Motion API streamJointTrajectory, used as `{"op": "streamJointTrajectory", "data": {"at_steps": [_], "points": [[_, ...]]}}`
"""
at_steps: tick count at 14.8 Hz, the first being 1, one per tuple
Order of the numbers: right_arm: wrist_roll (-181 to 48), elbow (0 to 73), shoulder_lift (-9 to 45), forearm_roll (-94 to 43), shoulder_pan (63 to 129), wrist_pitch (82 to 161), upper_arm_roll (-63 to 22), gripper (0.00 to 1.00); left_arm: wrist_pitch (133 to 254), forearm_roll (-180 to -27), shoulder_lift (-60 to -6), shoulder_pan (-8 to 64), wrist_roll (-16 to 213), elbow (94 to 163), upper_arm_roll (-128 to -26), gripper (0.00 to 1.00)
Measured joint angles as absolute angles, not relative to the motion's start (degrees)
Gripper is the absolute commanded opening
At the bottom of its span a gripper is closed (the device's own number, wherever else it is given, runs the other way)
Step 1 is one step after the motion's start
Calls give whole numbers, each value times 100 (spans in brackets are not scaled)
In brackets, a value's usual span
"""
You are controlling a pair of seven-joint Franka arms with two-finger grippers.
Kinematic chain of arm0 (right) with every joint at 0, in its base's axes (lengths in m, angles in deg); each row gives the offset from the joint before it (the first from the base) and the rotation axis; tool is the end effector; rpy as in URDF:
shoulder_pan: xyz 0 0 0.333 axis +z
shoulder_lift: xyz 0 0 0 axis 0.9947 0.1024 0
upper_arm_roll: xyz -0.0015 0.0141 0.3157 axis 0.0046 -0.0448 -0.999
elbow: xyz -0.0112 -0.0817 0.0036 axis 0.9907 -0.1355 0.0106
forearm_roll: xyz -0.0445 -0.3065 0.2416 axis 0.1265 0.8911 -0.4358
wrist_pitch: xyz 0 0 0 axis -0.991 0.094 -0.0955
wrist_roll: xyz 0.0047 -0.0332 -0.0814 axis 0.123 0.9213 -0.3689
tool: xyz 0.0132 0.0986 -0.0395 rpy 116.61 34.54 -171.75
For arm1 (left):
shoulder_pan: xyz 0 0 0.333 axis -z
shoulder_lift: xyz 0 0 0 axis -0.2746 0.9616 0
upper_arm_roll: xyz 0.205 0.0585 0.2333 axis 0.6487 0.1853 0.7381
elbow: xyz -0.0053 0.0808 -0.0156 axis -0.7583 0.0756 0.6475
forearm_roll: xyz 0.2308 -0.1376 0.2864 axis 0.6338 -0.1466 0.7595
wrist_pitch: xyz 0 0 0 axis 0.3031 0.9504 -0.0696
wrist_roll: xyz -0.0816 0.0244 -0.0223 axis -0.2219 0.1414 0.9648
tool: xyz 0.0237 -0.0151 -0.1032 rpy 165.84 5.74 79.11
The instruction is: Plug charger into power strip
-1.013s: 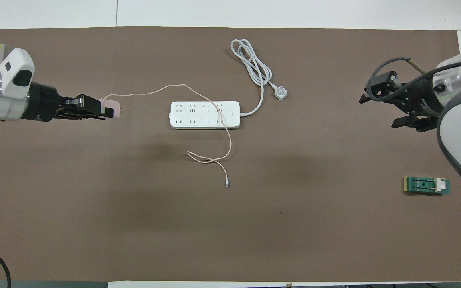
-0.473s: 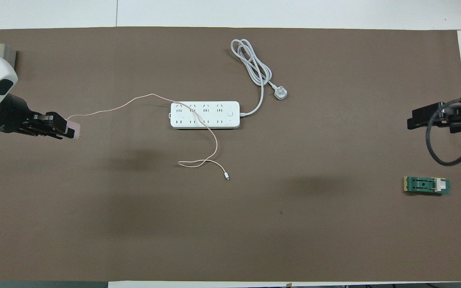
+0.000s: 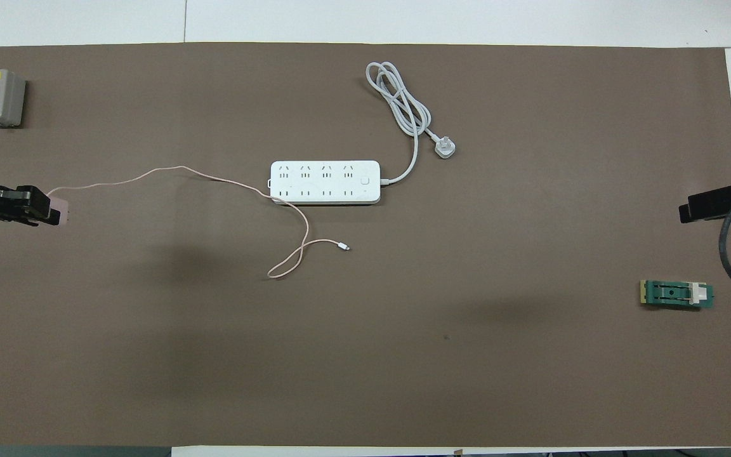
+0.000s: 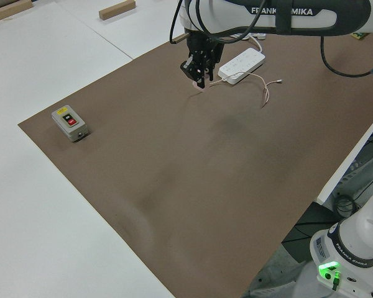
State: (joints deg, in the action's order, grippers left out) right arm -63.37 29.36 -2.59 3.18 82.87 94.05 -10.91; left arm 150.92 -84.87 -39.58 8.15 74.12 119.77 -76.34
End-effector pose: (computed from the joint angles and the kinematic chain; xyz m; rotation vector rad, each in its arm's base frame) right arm 0.5241 -0.0338 0.6233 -3.0966 -0.0281 0.0223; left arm 0.5624 0.0398 0.5184 3.0043 -0.0696 -0.1791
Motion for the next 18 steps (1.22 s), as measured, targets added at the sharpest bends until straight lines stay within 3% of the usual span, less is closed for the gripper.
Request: {"op": "streamJointTrajectory", "data": {"at_steps": [8, 11, 14, 18], "points": [[-6337, 2779, -262, 826, 8268, 9249, -1165, 100, 15096, -7614, -4076, 376, 7389, 11984, -7617, 0], [-6337, 2764, -262, 818, 8268, 9184, -1168, 100, 15343, -7569, -4114, -157, 7113, 11971, -7604, 0], [-6337, 2751, -262, 708, 8268, 9123, -1180, 100, 15870, -7569, -4113, -582, 7936, 11976, -7575, 0], [-6337, 2708, -262, 686, 8268, 8988, -1183, 100, 15908, -7572, -4113, -482, 9845, 11993, -7672, 0]]}}
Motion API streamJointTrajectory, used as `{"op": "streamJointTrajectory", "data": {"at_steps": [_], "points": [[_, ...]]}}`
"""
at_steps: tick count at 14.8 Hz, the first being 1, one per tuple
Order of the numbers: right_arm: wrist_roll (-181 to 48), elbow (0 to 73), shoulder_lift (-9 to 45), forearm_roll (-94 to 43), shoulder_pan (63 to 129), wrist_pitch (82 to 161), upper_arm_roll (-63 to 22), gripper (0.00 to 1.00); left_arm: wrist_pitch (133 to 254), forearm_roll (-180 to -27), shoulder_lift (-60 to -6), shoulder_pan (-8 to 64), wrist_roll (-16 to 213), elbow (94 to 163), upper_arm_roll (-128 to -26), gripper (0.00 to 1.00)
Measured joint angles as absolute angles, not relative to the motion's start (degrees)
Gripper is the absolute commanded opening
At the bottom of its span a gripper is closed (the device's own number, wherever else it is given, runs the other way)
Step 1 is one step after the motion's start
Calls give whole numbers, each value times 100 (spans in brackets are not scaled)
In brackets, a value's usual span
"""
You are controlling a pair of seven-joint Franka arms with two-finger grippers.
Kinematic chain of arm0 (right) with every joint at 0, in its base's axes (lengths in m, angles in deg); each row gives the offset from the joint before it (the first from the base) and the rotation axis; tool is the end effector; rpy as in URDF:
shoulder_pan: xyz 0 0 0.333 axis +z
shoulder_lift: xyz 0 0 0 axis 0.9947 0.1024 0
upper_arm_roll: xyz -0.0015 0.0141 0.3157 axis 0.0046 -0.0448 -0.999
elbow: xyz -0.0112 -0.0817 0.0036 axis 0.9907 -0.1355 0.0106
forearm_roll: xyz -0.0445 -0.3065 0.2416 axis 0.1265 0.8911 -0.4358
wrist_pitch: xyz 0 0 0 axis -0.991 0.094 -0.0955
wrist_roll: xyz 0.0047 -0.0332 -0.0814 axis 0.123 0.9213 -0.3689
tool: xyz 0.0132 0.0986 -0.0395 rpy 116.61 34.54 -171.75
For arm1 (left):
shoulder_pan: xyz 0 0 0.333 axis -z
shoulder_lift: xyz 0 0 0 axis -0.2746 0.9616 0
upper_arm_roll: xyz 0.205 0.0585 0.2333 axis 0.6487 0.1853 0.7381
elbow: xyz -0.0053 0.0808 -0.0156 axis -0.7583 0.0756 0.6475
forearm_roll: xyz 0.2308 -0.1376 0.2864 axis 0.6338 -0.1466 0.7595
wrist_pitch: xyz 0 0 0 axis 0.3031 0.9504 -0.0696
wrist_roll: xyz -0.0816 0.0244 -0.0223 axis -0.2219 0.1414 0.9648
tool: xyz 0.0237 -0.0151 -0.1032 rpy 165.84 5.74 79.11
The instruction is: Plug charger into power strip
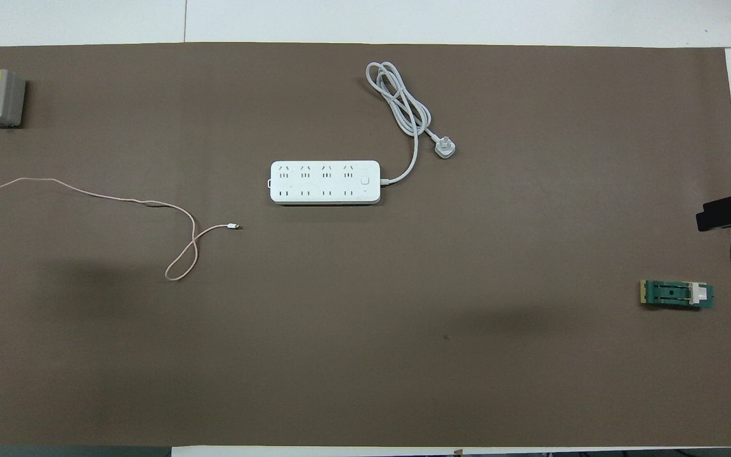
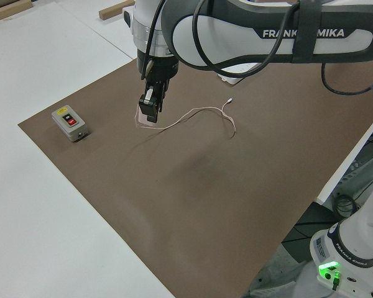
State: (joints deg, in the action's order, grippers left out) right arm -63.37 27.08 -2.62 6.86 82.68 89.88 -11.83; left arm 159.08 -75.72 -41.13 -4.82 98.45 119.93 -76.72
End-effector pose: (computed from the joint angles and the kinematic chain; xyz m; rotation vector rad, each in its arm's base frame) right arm 0.5169 -0.0334 0.6360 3.1218 0.0466 -0.0809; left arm 0.5453 0.1785 0.5436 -2.9738 -0.8694 -0.0490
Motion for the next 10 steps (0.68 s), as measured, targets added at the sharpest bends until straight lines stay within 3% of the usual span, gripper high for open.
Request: {"op": "streamJointTrajectory", "data": {"at_steps": [10], "points": [[-6337, 2697, -262, 686, 8269, 8976, -1206, 100, 16481, -7641, -4061, 1649, 16613, 12023, -7780, 0]]}}
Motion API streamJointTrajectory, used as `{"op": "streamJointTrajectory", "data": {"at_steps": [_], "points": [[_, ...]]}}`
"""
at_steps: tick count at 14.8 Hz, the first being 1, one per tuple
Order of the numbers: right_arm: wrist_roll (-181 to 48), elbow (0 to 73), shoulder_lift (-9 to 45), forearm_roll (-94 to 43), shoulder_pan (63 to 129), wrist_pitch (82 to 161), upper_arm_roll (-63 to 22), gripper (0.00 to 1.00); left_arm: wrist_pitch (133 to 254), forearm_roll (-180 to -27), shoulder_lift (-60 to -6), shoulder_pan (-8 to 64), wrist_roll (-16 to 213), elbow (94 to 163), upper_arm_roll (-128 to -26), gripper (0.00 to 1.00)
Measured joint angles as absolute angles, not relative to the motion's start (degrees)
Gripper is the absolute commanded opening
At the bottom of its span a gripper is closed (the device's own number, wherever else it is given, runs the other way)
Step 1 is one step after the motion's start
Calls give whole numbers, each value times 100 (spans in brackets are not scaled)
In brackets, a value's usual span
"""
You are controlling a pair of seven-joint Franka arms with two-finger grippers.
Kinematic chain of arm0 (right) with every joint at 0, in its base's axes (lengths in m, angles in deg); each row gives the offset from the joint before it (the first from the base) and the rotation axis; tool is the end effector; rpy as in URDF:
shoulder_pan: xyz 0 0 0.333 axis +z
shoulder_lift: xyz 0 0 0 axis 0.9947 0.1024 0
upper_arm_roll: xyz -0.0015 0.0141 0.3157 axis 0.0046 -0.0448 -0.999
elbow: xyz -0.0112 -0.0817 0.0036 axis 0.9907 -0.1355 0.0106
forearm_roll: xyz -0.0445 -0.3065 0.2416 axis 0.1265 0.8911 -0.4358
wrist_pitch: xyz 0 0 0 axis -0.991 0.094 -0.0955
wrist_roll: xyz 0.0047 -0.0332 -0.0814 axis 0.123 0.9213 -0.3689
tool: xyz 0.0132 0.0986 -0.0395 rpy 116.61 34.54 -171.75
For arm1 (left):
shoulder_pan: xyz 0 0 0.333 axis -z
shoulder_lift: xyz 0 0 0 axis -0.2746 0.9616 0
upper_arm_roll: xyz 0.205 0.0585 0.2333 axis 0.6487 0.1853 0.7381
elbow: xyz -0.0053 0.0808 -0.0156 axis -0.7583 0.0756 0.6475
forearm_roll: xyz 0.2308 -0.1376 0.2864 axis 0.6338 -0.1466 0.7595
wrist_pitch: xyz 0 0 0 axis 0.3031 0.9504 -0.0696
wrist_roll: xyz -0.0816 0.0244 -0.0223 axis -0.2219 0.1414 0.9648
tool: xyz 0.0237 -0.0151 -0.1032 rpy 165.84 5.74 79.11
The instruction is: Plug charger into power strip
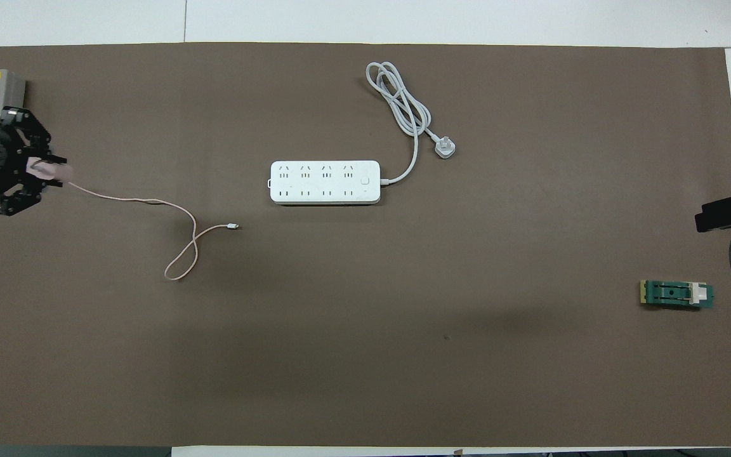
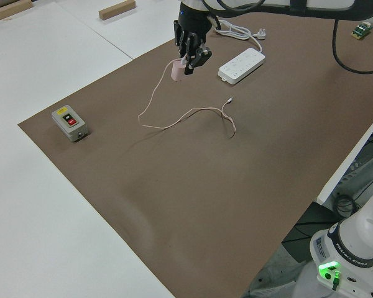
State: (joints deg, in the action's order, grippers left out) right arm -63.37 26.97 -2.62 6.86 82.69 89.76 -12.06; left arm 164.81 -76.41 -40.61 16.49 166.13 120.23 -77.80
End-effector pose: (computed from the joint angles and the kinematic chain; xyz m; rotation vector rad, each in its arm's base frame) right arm 0.5169 -0.0311 0.6368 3.1212 0.0530 -0.0811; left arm 0.5834 -0.0448 0.5453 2.3917 1.9347 0.1623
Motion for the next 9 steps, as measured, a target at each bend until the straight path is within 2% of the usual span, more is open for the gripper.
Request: {"op": "streamJointTrajectory", "data": {"at_steps": [4, 9], "points": [[-6337, 2697, -262, 686, 8270, 8973, -1207, 100, 16562, -7829, -3963, 2553, 18000, 12090, -7792, 0], [-6337, 2697, -262, 686, 8270, 8973, -1210, 100, 16612, -7864, -3564, 3377, 19146, 12090, -7785, 0]]}}
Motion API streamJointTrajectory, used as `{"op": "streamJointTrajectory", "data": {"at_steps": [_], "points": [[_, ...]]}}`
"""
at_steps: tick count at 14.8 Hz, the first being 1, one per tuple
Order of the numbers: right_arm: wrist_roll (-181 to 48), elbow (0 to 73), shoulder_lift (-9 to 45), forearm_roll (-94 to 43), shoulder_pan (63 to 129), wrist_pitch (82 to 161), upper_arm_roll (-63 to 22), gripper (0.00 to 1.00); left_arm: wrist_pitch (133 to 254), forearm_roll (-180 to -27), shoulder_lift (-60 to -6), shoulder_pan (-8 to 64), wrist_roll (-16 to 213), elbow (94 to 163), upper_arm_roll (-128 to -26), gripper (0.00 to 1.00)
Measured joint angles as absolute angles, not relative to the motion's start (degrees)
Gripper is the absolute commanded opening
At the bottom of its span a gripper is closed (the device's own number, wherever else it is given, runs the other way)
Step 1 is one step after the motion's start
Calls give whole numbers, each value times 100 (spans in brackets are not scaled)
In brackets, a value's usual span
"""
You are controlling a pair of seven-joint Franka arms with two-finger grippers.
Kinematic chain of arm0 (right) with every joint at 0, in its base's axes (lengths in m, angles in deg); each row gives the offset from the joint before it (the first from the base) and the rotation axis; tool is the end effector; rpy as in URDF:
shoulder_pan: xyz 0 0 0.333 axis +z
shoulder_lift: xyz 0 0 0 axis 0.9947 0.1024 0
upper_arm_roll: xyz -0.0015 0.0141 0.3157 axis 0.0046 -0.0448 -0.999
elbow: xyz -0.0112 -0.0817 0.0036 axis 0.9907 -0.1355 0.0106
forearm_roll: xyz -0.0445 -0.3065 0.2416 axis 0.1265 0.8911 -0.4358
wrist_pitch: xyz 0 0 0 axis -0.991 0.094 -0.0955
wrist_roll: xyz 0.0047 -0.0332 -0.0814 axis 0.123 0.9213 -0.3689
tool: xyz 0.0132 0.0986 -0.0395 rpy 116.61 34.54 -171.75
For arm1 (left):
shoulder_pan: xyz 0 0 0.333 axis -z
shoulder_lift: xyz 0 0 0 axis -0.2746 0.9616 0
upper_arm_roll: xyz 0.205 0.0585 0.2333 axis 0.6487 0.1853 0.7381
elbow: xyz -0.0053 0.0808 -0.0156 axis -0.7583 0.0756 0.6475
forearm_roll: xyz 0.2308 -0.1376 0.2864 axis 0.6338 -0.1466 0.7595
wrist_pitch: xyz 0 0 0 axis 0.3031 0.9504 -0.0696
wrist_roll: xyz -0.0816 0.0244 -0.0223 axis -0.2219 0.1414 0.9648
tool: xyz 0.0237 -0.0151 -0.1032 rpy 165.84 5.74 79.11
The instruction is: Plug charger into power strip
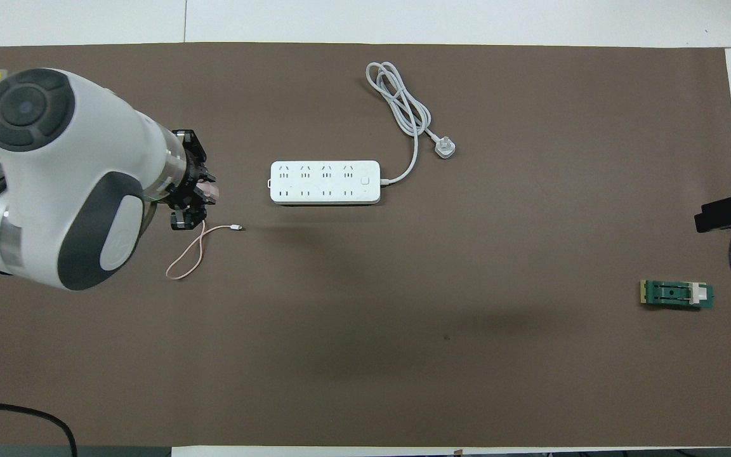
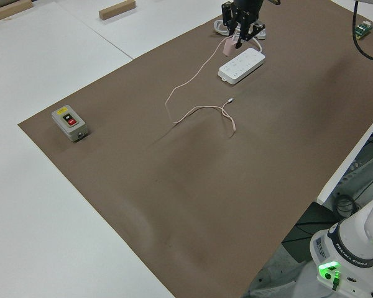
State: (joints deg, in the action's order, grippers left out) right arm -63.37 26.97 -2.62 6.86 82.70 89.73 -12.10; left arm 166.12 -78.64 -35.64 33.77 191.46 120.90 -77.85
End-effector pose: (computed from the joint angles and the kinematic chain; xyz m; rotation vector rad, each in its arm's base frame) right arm 0.5168 -0.0307 0.6367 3.1211 0.0543 -0.0819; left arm 0.5585 -0.2243 0.4904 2.2532 2.1240 0.0075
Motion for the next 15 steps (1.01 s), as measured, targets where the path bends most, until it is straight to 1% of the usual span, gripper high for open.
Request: {"op": "streamJointTrajectory", "data": {"at_steps": [3, 8, 11, 13, 15], "points": [[-6337, 2697, -262, 686, 8270, 8973, -1212, 100, 16633, -8066, -3357, 3590, 19311, 12028, -7781, 0], [-6337, 2697, -262, 686, 8270, 8973, -1213, 100, 16958, -8230, -2842, 3747, 19427, 11780, -7771, 0], [-6337, 2697, -262, 686, 8270, 8973, -1213, 100, 16981, -8218, -2376, 3843, 19933, 11481, -7766, 0], [-6337, 2697, -262, 686, 8270, 8973, -1214, 100, 16984, -8158, -2017, 3849, 20237, 11138, -7761, 0], [-6337, 2697, -262, 686, 8270, 8973, -1214, 100, 16995, -8140, -1829, 3850, 20394, 10931, -7743, 0]]}}
